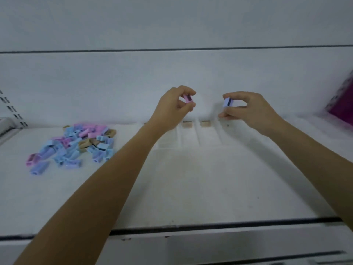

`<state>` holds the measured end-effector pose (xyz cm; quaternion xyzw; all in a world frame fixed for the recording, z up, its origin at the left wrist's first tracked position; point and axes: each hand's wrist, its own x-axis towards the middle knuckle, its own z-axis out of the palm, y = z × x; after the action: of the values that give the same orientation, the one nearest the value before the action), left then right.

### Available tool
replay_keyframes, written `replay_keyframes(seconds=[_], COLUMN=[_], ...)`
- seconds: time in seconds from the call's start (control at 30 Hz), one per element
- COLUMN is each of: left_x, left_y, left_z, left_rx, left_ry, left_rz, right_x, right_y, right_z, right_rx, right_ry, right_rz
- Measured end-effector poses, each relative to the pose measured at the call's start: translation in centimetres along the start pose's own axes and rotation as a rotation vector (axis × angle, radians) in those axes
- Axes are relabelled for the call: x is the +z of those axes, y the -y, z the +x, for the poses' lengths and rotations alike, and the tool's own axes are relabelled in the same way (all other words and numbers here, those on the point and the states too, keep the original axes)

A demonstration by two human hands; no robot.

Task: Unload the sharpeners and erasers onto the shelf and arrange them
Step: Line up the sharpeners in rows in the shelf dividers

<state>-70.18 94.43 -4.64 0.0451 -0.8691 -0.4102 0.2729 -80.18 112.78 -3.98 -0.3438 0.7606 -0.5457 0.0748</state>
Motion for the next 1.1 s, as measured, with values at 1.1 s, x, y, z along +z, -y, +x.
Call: replay_keyframes(seconds=[1.1], left_x=[6.4], left_y=[2.0], left_z=[2.1], left_rx=[-0.071], left_ry=[0.13], left_rz=[0.582], right_x=[-1.8], right_y=[-5.7], right_z=[3.8], right_rx=[-0.273], right_ry=[0.184], right_rz=[-0.692])
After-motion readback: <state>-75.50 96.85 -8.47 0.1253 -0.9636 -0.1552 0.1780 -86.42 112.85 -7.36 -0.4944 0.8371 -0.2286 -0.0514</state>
